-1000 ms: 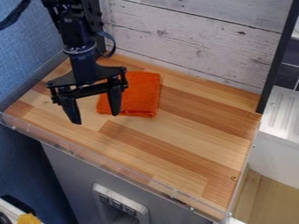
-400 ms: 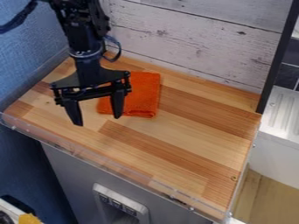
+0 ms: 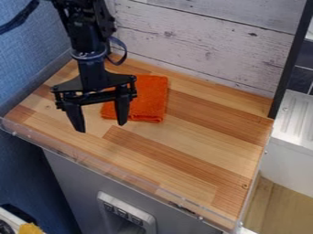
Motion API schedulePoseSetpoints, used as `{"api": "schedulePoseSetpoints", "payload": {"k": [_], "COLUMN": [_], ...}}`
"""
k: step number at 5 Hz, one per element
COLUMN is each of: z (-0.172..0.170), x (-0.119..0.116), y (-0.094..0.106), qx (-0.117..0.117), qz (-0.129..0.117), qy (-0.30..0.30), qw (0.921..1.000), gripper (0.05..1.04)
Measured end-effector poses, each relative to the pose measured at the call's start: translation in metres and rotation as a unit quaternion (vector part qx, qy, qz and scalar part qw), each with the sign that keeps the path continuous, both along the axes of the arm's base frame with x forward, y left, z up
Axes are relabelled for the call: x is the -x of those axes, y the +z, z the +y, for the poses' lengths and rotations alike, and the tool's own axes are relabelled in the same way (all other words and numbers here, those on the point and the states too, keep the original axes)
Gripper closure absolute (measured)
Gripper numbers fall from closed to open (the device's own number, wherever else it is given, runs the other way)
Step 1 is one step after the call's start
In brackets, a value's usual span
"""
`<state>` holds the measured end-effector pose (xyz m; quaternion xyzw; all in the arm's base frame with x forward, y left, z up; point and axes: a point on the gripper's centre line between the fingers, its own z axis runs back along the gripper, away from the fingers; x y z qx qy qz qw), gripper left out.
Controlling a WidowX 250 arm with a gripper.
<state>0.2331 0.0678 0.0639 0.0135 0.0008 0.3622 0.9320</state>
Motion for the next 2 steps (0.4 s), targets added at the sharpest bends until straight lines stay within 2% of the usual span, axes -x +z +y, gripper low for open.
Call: {"api": "schedulePoseSetpoints", "payload": {"k": [2], "z": [-0.0001], "x": [-0.0008], "y": [0.0051], "qx": [0.003], "qz": [0.008], "qy": [-0.006], "qw": [0.9999], "gripper": [0.085]}}
